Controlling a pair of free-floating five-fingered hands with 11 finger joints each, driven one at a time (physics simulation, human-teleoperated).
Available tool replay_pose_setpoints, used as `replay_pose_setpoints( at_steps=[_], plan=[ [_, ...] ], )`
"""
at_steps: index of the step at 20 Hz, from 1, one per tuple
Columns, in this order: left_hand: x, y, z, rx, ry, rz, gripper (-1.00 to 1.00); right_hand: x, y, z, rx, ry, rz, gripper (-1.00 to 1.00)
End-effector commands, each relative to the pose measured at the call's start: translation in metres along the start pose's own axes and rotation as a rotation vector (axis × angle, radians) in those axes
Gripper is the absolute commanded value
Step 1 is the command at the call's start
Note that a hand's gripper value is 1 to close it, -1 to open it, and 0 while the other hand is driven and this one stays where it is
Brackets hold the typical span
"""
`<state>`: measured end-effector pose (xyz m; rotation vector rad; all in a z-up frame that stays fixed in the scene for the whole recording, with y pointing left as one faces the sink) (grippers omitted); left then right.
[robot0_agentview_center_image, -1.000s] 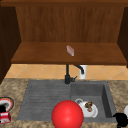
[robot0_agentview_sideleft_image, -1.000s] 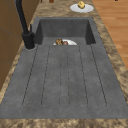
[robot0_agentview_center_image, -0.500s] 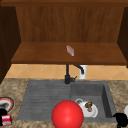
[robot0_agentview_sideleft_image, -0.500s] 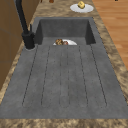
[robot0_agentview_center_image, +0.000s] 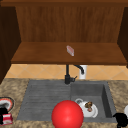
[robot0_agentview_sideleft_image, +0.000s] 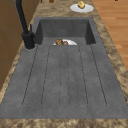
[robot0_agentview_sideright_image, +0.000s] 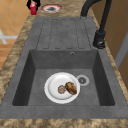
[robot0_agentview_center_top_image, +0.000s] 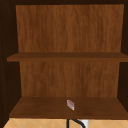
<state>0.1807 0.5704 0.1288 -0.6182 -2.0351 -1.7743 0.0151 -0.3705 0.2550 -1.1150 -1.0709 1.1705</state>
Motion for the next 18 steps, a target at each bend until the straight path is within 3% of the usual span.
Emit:
replay_pose_setpoints(
  at_steps=[1,5,8,10,16,17,18],
  plan=[
    [-0.005,0.005,0.000,-0.021,-0.008,-0.055,1.00,0.000,0.000,0.000,0.000,0.000,0.000,0.00],
    [-0.002,0.003,0.000,-0.039,-0.002,-0.072,1.00,0.000,0.000,0.000,0.000,0.000,0.000,0.00],
    [-0.006,-0.004,0.000,-0.028,0.000,-0.088,1.00,0.000,0.000,0.000,0.000,0.000,0.000,0.00],
    [-0.014,-0.016,0.006,-0.019,-0.005,-0.082,1.00,0.000,0.000,0.000,0.000,0.000,0.000,0.00],
    [-0.024,-0.021,0.000,-0.036,0.008,-0.059,1.00,0.000,0.000,0.000,0.000,0.000,0.000,0.00],
    [-0.025,-0.021,-0.001,-0.039,0.011,-0.055,-1.00,0.000,0.000,0.000,0.000,0.000,0.000,0.00],
    [-0.025,-0.012,-0.001,-0.098,-0.004,-0.145,-1.00,0.000,0.000,0.000,0.000,0.000,0.000,0.00]
  ],
)
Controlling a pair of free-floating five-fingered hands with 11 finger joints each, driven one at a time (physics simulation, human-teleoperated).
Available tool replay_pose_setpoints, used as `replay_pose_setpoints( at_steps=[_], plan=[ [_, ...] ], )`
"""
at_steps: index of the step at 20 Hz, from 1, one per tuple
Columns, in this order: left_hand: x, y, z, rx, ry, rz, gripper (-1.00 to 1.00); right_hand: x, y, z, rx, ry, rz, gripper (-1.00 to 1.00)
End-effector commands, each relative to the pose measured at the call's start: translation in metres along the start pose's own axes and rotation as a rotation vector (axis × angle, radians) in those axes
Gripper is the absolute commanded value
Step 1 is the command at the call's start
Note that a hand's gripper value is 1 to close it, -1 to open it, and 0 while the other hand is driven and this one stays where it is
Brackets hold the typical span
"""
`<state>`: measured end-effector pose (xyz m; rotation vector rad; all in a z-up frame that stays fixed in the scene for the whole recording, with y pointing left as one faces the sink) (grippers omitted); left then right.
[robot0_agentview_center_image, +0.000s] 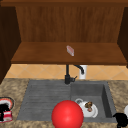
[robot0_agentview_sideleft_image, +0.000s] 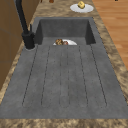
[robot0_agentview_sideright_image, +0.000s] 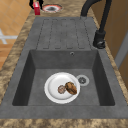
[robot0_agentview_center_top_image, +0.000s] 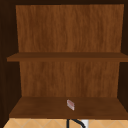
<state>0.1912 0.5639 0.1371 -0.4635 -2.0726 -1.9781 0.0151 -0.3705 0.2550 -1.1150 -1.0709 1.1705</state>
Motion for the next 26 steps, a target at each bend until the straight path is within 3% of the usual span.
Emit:
replay_pose_setpoints(
  at_steps=[1,7,15,19,26],
  plan=[
    [-0.019,-0.026,0.003,-0.004,-0.007,-0.040,-1.00,0.000,0.000,0.000,0.000,0.000,0.000,0.00],
    [-0.012,-0.012,0.002,0.006,-0.016,0.053,-1.00,0.000,0.000,0.000,0.000,0.000,0.000,0.00],
    [-0.008,-0.005,-0.004,-0.016,-0.023,0.063,-1.00,0.000,0.000,0.000,0.000,0.000,0.000,0.00],
    [0.004,0.010,-0.008,-0.018,-0.029,0.094,-1.00,0.000,0.000,0.000,0.000,0.000,0.000,0.00],
    [0.021,0.043,-0.021,-0.020,-0.028,0.088,-1.00,0.000,0.000,0.000,0.000,0.000,0.000,0.00]
  ],
)
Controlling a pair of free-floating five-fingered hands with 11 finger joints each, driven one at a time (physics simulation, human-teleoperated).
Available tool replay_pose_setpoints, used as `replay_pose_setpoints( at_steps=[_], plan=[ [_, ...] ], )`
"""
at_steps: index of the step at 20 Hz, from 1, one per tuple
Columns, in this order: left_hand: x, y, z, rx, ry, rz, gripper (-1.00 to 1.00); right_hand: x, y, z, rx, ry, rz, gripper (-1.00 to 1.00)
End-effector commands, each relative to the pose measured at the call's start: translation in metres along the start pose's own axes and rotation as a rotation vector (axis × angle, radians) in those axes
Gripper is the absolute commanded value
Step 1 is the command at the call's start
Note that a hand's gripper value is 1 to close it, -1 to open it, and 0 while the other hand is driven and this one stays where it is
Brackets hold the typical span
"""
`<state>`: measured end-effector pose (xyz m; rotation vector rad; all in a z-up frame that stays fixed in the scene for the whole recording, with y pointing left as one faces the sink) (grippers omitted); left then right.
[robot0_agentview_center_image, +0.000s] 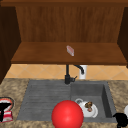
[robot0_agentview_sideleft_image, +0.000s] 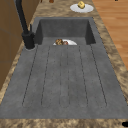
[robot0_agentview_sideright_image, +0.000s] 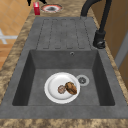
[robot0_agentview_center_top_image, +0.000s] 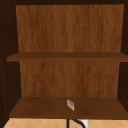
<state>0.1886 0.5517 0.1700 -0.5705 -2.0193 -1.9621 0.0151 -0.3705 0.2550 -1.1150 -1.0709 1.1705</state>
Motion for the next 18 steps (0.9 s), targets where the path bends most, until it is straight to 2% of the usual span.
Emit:
replay_pose_setpoints(
  at_steps=[1,3,7,13,18],
  plan=[
    [0.009,0.019,-0.008,0.000,0.000,0.004,-1.00,0.000,0.000,0.000,0.000,0.000,0.000,0.00],
    [0.014,0.029,-0.017,-0.001,0.000,0.001,-1.00,0.000,0.000,0.000,0.000,0.000,0.000,0.00],
    [0.020,0.044,-0.040,-0.027,0.022,-0.009,-1.00,0.000,0.000,0.000,0.000,0.000,0.000,0.00],
    [0.024,0.057,-0.071,-0.015,0.040,0.003,-1.00,0.000,0.000,0.000,0.000,0.000,0.000,0.00],
    [0.027,0.067,-0.100,-0.032,0.035,0.005,-1.00,0.000,0.000,0.000,0.000,0.000,0.000,0.00]
  ],
)
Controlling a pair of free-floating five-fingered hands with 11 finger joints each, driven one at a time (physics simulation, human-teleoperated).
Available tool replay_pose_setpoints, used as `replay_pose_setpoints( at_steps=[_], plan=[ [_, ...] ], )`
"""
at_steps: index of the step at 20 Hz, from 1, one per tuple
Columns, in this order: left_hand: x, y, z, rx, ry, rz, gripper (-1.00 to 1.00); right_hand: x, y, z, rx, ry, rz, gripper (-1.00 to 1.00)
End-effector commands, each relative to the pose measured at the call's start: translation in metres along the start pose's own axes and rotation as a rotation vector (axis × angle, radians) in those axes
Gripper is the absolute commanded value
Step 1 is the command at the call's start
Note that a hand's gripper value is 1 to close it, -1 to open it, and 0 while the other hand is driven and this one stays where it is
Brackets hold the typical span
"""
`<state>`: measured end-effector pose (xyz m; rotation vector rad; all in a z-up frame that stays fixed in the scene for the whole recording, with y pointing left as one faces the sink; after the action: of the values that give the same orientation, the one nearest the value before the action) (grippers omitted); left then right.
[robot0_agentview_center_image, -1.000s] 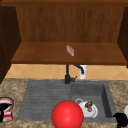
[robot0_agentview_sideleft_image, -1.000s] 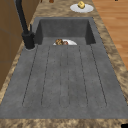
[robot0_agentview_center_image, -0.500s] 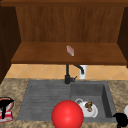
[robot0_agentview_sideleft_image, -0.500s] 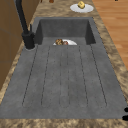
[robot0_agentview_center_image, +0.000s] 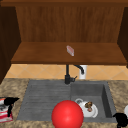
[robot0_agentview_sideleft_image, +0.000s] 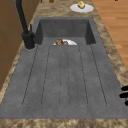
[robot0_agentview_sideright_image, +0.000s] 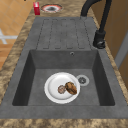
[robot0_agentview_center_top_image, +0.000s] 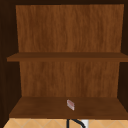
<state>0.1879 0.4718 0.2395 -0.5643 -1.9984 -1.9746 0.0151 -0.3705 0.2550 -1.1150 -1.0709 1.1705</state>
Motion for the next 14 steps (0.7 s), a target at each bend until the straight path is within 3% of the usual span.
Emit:
replay_pose_setpoints(
  at_steps=[1,5,8,14],
  plan=[
    [0.003,0.009,-0.022,-0.017,0.025,0.002,-1.00,0.000,0.000,0.000,0.000,0.000,0.000,0.00],
    [0.006,0.019,-0.045,-0.022,0.032,-0.011,-1.00,0.000,0.000,0.000,0.000,0.000,0.000,0.00],
    [0.007,0.023,-0.057,-0.002,0.060,-0.030,-1.00,0.000,0.000,0.000,0.000,0.000,0.000,0.00],
    [0.000,0.025,-0.072,0.022,0.089,-0.006,-1.00,0.000,0.000,0.000,0.000,0.000,0.000,0.00]
  ],
)
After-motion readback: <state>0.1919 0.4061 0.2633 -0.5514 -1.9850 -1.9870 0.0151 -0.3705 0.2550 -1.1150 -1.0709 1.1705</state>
